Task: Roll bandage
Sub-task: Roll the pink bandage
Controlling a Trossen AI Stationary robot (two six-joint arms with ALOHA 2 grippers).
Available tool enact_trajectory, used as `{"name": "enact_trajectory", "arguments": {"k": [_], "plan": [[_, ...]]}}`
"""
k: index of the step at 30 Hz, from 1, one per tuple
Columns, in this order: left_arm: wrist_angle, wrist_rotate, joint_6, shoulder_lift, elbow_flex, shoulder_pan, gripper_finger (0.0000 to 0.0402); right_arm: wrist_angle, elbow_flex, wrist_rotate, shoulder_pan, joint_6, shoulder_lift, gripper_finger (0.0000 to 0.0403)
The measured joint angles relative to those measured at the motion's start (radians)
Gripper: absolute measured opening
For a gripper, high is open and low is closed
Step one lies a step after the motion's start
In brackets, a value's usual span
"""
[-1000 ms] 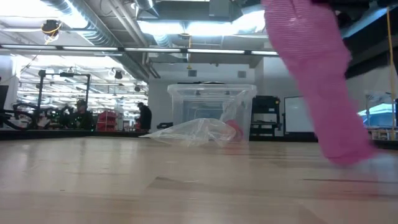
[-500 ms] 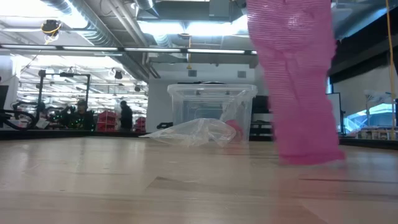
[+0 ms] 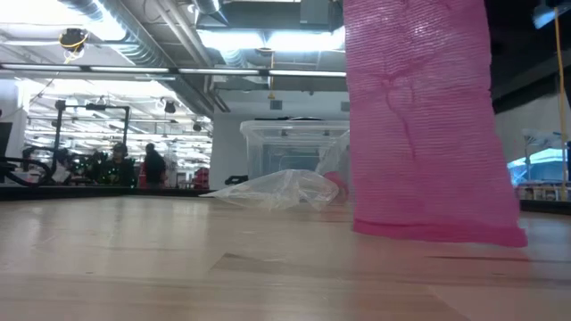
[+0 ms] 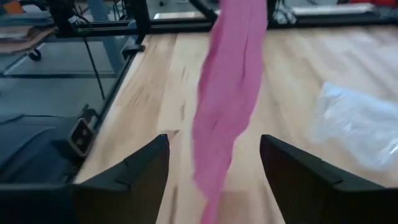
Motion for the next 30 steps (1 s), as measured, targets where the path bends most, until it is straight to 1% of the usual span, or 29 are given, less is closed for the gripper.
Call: {"name": "enact_trajectory", "arguments": {"k": [3,6,10,15,17,19,26,30], "plan": [[0.001,-0.003,0.0,0.0,0.0,0.0,0.0021,-0.005,0.0,0.02,0.009,0.073,0.013,0.0253],[0.001,-0.004,0.006,0.0,0.0,0.0,0.0021,0.064,0.001,0.09,0.002,0.07,0.034,0.0253],[0.001,-0.003,0.003,0.0,0.0,0.0,0.0021,0.179,0.002,0.155,-0.024,0.016,0.119,0.0253],[0.001,-0.003,0.003,0.0,0.0,-0.002,0.0021,0.364,0.001,0.285,-0.035,-0.102,0.24,0.0253],[0.001,-0.003,0.002,0.0,0.0,-0.002,0.0021,0.428,0.001,0.297,-0.035,-0.171,0.27,0.0253],[0.001,-0.003,0.001,0.0,0.0,-0.002,0.0021,0.458,0.001,0.301,-0.035,-0.206,0.285,0.0253],[0.001,-0.003,0.0,0.0,0.0,-0.002,0.0021,0.466,0.001,0.301,-0.035,-0.29,0.287,0.0253],[0.001,-0.003,0.0,0.0,0.0,-0.002,0.0021,0.469,0.001,0.3,-0.037,-0.291,0.287,0.0253]]}}
